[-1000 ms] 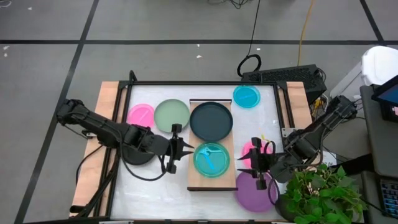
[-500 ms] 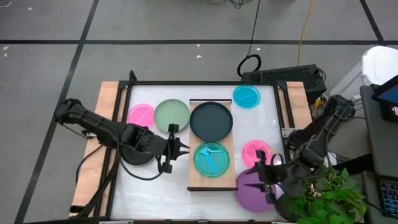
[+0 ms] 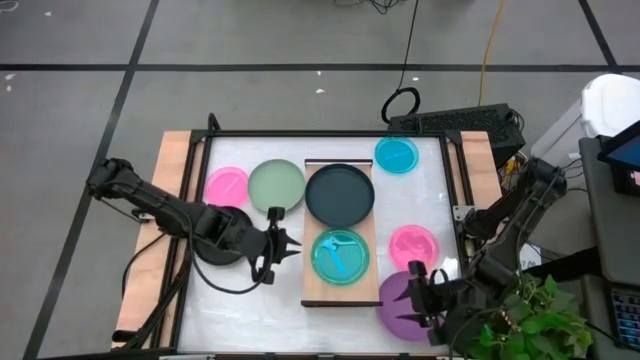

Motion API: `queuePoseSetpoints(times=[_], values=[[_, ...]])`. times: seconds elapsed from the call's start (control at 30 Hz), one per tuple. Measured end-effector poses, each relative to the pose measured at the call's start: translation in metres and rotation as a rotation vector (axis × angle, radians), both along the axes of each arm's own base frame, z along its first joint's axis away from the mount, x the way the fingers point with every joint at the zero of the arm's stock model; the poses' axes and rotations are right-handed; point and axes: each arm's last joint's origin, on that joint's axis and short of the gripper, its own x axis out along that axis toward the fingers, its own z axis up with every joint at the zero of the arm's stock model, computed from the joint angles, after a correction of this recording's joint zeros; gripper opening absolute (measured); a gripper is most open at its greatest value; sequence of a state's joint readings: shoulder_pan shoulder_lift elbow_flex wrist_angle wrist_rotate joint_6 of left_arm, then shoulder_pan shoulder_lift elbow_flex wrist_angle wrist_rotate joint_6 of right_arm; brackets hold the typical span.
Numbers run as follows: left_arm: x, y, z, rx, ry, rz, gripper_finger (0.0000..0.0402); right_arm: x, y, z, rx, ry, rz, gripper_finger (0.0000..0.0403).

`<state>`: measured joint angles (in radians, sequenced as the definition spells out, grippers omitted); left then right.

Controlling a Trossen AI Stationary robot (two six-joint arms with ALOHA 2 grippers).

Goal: Place and stack plates onto a shelf
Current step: Stack the purple plate on top of the dark green plate on the shelf

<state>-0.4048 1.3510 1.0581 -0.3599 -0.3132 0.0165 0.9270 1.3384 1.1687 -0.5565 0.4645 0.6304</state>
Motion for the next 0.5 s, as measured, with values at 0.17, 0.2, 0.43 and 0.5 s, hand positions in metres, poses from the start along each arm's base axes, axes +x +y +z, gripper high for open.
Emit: queuePoseSetpoints(times=[0.17, 0.2, 0.43, 0.5], values=[[-0.002, -0.008, -0.003, -0.015, -0.015, -0.024, 0.0081, 0.003, 0.006, -0.009, 0.022, 0.077, 0.054, 0.0160], [-0.003, -0.008, -0.003, -0.013, -0.014, -0.027, 0.0081, 0.004, 0.007, -0.010, 0.028, 0.088, 0.058, 0.0160], [0.000, -0.010, 0.001, -0.004, -0.058, -0.044, 0.0081, 0.003, 0.007, -0.013, 0.065, 0.143, 0.057, 0.0160], [0.000, -0.010, 0.001, 0.003, -0.066, -0.051, 0.0081, 0.002, 0.006, -0.014, 0.066, 0.167, 0.043, 0.0160]])
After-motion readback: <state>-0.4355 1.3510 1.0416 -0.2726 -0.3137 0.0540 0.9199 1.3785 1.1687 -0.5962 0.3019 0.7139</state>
